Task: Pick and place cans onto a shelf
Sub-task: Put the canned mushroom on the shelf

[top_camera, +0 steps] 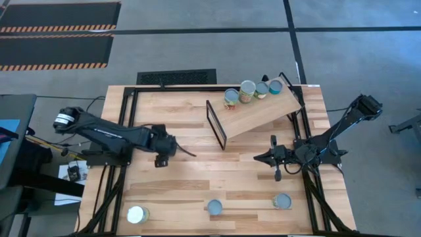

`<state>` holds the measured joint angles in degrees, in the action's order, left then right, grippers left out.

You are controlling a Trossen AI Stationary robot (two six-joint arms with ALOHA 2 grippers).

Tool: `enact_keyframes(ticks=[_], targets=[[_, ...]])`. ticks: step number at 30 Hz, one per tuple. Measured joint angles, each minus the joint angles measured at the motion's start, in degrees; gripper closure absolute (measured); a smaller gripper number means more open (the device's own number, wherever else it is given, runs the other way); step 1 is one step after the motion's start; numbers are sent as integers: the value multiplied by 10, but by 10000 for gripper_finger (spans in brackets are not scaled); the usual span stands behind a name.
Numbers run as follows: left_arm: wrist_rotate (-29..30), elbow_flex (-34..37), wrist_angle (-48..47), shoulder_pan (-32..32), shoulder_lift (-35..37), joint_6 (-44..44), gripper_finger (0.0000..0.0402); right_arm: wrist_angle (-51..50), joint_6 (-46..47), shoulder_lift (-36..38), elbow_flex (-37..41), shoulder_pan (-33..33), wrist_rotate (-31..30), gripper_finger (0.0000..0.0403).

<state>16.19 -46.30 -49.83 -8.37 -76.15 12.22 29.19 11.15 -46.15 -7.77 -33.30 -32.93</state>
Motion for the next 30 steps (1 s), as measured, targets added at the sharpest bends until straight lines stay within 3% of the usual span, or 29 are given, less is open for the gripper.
enact_keyframes(ticks=[7, 10, 13, 18, 26, 30], targets=[[-35, 0, 15, 28, -74, -71, 101, -2, -1, 0, 0, 0, 0, 398], [-56, 0, 33, 30, -93, -88, 119, -2, -5, 0, 0, 0, 0, 397], [-68, 0, 54, 30, -95, -101, 165, -1, -5, 0, 0, 0, 0, 397], [-118, 0, 87, 43, -84, -104, 278, -1, -6, 0, 0, 0, 0, 398], [-312, 0, 227, 76, -66, -5, 283, 0, -6, 0, 0, 0, 0, 398], [-355, 0, 302, 77, -76, 58, 283, 1, -6, 0, 0, 0, 0, 398]])
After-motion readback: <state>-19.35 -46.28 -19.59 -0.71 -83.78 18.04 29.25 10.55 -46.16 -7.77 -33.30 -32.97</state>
